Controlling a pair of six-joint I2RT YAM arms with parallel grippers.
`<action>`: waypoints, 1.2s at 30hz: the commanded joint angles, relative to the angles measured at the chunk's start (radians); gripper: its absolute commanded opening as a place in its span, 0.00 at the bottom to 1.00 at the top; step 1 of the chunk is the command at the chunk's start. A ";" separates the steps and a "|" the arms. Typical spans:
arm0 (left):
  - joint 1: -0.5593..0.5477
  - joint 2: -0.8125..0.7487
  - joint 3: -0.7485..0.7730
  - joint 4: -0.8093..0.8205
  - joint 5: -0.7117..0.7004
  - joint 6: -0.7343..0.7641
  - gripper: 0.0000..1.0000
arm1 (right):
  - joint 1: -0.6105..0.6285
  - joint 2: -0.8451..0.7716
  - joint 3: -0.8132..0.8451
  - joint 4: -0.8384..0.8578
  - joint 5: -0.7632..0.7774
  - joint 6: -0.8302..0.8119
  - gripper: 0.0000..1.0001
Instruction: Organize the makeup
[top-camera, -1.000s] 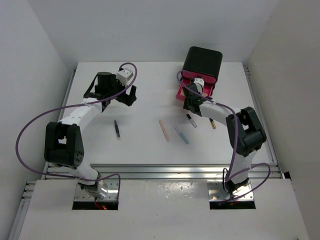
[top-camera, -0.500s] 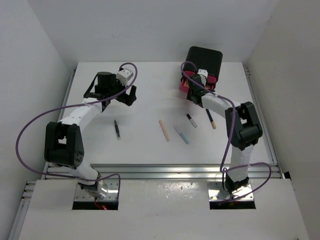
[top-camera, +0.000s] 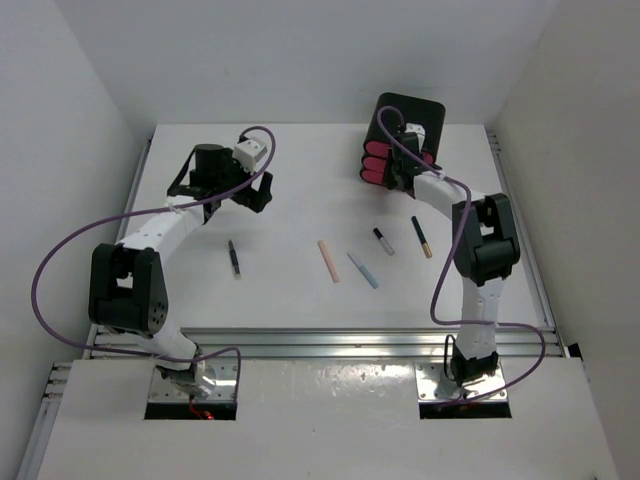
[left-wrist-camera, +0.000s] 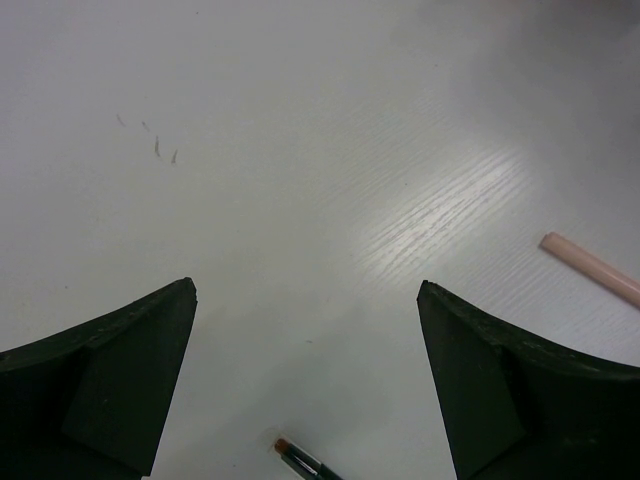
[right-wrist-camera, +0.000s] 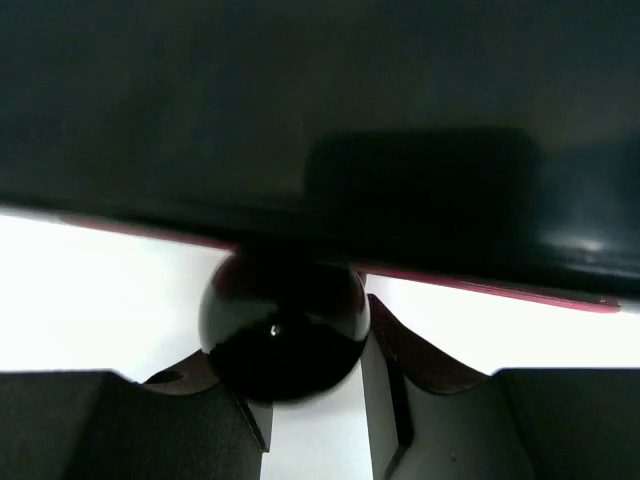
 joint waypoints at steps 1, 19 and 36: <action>0.003 -0.041 0.000 0.016 0.011 0.012 0.99 | -0.015 0.000 0.056 0.108 -0.038 -0.030 0.13; 0.003 -0.032 -0.018 0.016 0.020 0.003 0.99 | 0.100 -0.056 -0.141 0.202 0.284 0.143 0.69; 0.021 -0.032 -0.046 0.047 0.011 -0.006 0.99 | 0.079 0.110 -0.013 0.184 0.375 0.208 0.56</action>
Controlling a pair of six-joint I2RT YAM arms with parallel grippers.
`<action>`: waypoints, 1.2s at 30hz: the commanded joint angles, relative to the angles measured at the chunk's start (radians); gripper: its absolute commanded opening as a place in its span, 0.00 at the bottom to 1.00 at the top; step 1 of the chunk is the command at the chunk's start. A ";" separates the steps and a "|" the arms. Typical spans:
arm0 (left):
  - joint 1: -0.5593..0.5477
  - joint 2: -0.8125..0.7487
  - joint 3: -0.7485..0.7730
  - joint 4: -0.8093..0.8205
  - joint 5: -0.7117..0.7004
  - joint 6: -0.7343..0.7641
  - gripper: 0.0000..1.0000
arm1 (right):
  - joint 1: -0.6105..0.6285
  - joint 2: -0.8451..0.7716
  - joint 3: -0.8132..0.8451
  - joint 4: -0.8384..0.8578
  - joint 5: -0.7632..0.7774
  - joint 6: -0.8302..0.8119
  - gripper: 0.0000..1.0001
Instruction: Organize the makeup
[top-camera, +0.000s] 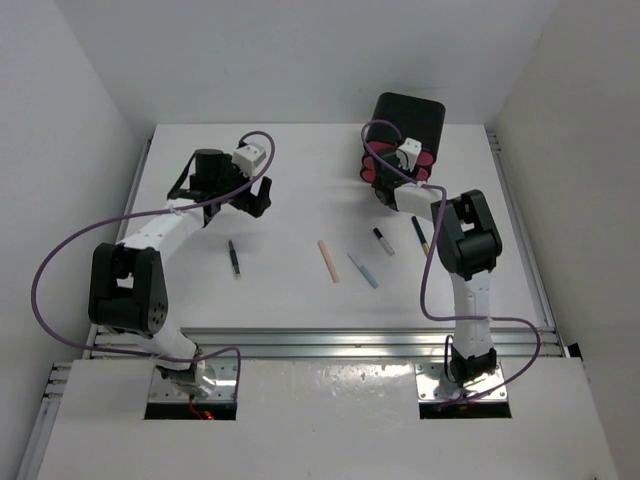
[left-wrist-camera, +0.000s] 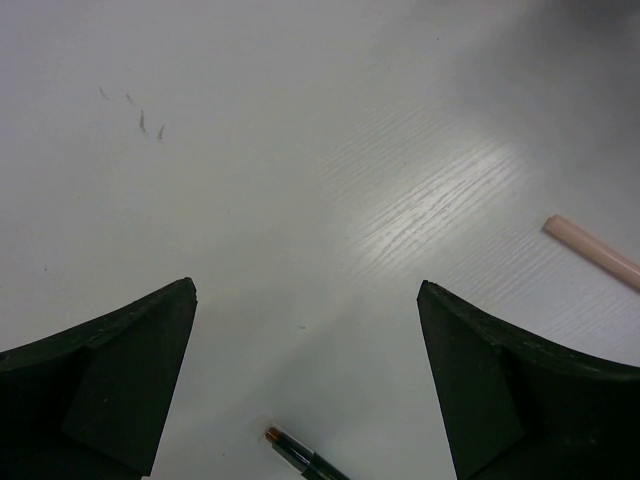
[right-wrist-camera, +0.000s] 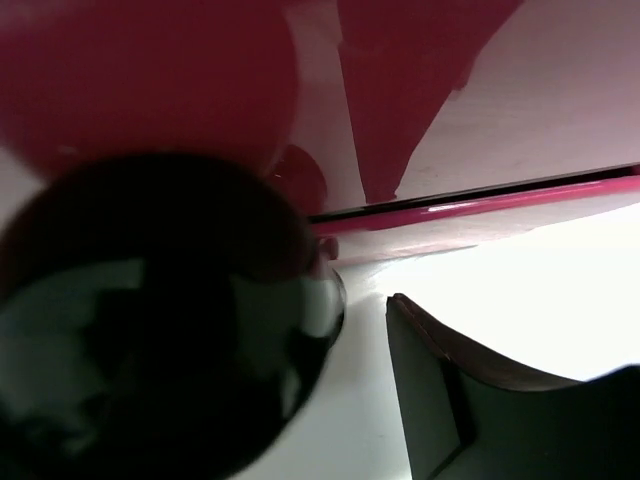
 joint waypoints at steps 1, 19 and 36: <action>0.012 -0.032 -0.008 0.043 0.009 -0.003 0.99 | 0.001 0.007 0.026 0.065 0.030 0.002 0.56; 0.021 -0.041 -0.008 0.052 0.000 0.006 0.99 | -0.025 0.032 0.022 0.076 -0.036 0.017 0.26; 0.021 -0.050 -0.018 0.033 0.009 0.006 0.99 | 0.041 -0.131 -0.161 0.034 -0.134 0.077 0.02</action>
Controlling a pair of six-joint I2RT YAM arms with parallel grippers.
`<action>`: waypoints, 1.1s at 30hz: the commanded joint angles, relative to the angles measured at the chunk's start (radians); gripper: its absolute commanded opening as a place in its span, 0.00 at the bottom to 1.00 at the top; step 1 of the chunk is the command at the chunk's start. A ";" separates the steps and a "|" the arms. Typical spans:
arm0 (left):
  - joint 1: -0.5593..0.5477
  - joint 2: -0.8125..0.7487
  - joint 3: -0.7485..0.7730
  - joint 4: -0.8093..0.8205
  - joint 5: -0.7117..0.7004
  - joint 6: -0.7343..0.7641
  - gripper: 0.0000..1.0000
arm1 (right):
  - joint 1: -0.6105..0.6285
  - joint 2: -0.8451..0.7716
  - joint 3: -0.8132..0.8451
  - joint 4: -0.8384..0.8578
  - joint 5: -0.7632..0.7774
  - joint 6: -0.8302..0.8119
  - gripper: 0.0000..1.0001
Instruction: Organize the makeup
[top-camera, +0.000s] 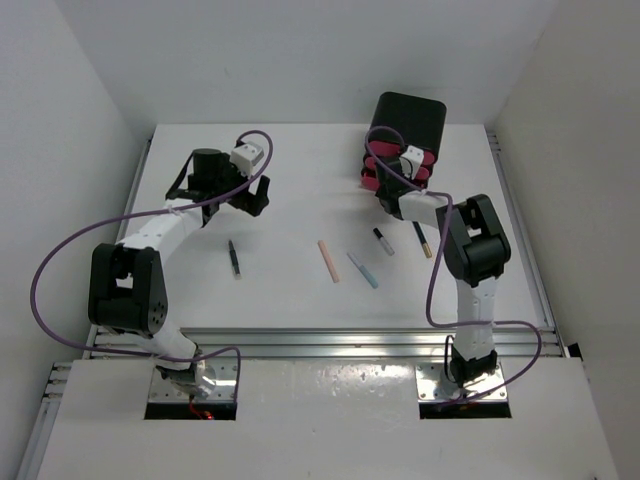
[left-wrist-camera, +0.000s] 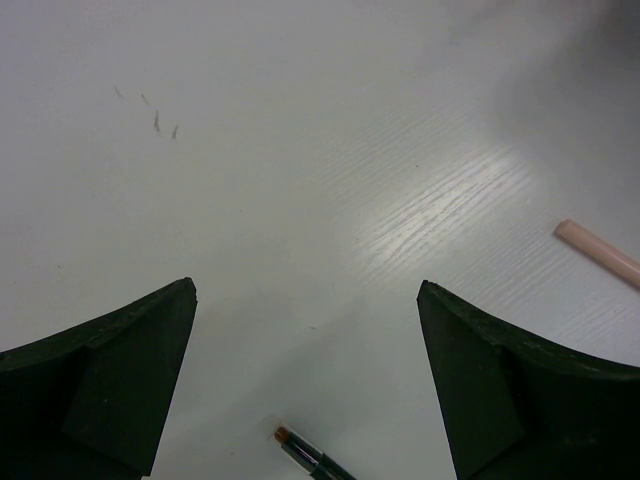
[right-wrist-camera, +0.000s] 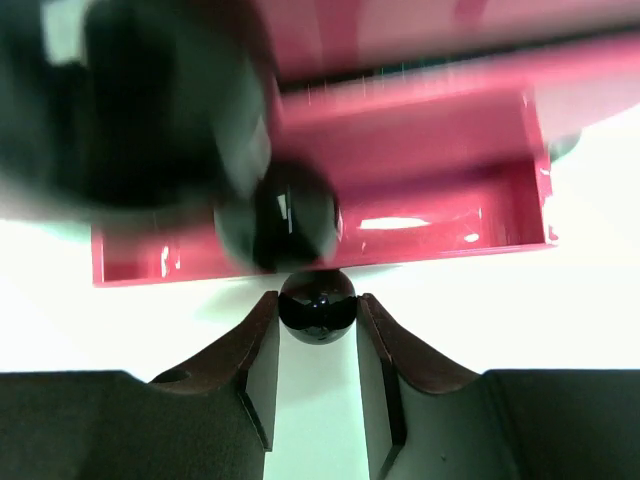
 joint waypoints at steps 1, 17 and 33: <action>0.010 -0.059 -0.017 0.022 0.015 0.006 0.99 | 0.037 -0.087 -0.069 -0.042 -0.061 0.073 0.02; 0.010 -0.079 -0.068 -0.100 -0.046 0.026 0.99 | 0.079 -0.218 -0.229 -0.033 -0.171 0.039 0.12; 0.029 -0.079 -0.109 -0.399 -0.257 -0.078 0.99 | 0.114 -0.334 -0.247 0.018 -0.292 -0.155 0.93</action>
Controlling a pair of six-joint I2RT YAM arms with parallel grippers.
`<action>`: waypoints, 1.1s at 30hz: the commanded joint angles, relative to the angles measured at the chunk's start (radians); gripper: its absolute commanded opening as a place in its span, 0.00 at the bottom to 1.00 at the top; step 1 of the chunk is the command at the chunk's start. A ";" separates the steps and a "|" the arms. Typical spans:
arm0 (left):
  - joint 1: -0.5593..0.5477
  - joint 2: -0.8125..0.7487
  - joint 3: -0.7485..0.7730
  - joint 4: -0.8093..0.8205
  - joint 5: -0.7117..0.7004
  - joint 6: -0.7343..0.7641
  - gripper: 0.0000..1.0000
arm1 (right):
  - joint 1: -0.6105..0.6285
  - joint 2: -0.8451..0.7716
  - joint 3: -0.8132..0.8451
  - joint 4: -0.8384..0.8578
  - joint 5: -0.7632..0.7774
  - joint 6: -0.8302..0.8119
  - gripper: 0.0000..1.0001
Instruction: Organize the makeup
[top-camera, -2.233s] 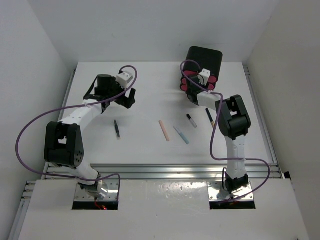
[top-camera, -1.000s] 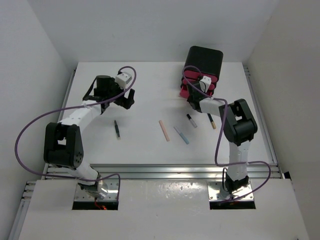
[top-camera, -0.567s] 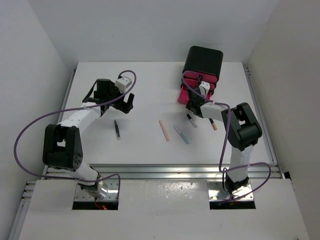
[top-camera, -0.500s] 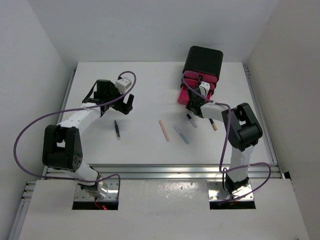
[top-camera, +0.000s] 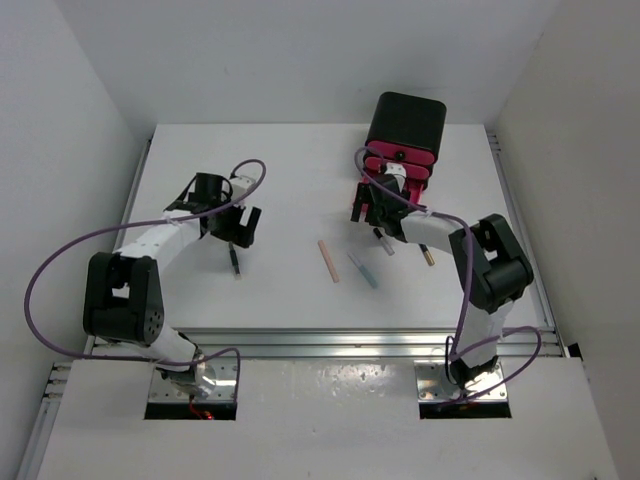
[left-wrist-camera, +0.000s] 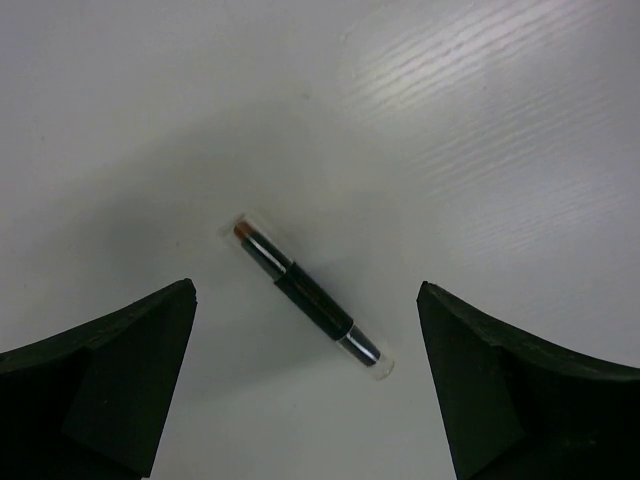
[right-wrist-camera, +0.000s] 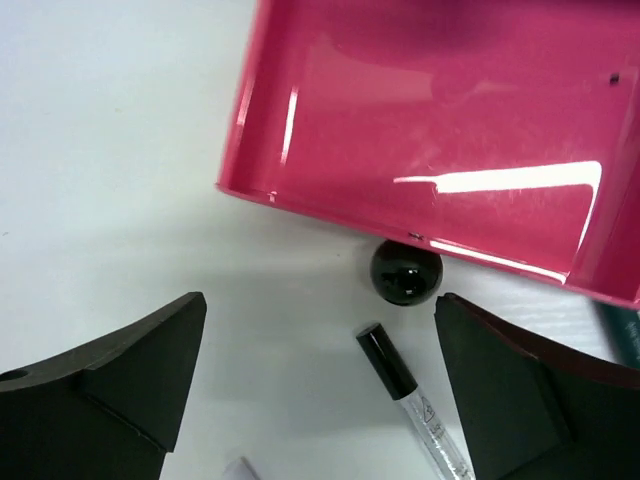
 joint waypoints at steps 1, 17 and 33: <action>0.024 -0.006 0.006 -0.144 -0.100 -0.048 0.99 | 0.014 -0.089 0.029 0.046 -0.051 -0.100 0.98; 0.070 0.267 0.026 -0.100 -0.068 -0.249 0.59 | 0.048 -0.394 -0.166 -0.066 0.121 -0.290 0.98; -0.186 0.343 0.567 -0.132 0.001 0.370 0.00 | -0.227 -0.584 -0.341 -0.161 -0.102 -0.234 0.79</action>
